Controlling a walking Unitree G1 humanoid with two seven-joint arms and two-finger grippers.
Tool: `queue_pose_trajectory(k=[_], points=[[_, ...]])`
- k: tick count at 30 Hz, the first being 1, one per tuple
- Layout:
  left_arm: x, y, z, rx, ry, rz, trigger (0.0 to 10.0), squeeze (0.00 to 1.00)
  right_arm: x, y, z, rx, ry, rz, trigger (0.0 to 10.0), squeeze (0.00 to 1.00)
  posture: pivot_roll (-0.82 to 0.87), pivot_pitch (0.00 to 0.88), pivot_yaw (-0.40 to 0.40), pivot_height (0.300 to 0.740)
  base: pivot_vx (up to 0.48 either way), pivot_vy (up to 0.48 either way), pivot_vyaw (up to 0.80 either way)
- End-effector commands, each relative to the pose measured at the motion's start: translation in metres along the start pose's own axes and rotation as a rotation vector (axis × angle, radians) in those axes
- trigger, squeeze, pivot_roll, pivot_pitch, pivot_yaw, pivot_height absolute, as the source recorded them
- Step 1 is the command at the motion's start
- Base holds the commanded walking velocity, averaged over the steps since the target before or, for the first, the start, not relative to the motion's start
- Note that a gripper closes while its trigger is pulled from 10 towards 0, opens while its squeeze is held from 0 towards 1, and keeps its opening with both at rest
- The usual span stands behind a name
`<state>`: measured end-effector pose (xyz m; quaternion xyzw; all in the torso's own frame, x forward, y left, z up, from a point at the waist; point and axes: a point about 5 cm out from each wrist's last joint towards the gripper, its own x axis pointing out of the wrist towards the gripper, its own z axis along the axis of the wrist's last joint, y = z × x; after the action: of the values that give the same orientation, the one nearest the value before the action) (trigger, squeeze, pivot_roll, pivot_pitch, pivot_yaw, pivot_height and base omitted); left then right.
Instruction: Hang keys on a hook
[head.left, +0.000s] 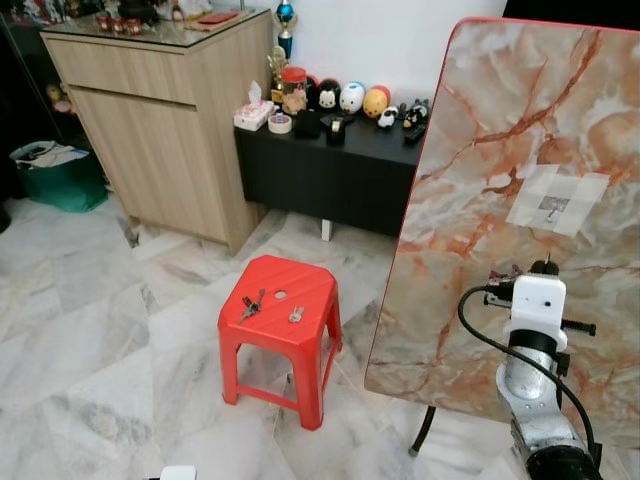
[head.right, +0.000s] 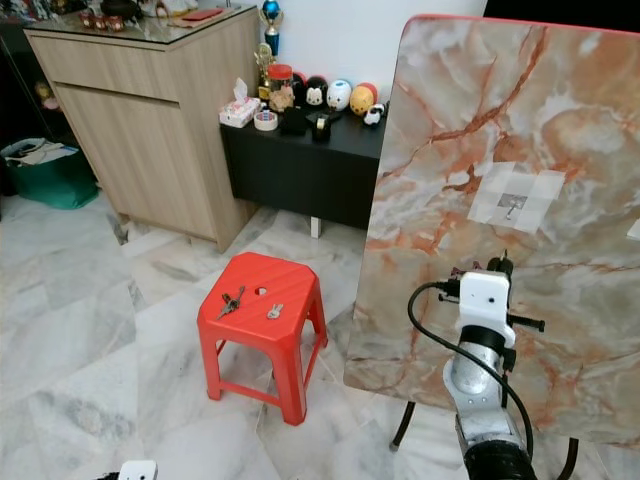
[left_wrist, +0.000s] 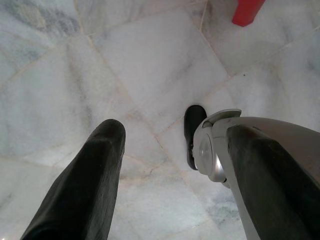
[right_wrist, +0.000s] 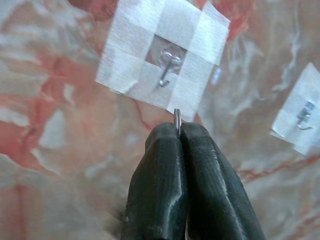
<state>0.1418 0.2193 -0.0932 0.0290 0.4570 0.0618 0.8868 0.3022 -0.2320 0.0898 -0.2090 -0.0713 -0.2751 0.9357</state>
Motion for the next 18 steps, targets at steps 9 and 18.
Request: queue_pose_trajectory(k=[9,18], points=[[0.0,0.002,-0.001,-0.02,0.003,0.001,10.0,0.0,0.01,-0.003,0.003,-0.038,0.036,-0.097,10.0,0.0,0.03,0.0,-0.065,0.735,0.0,0.0,0.0],[0.0,0.002,-0.001,-0.019,0.009,0.006,10.0,0.0,-0.016,-0.021,-0.041,0.078,0.294,-0.138,10.0,0.0,0.03,0.0,-0.063,0.735,0.0,0.0,0.0]])
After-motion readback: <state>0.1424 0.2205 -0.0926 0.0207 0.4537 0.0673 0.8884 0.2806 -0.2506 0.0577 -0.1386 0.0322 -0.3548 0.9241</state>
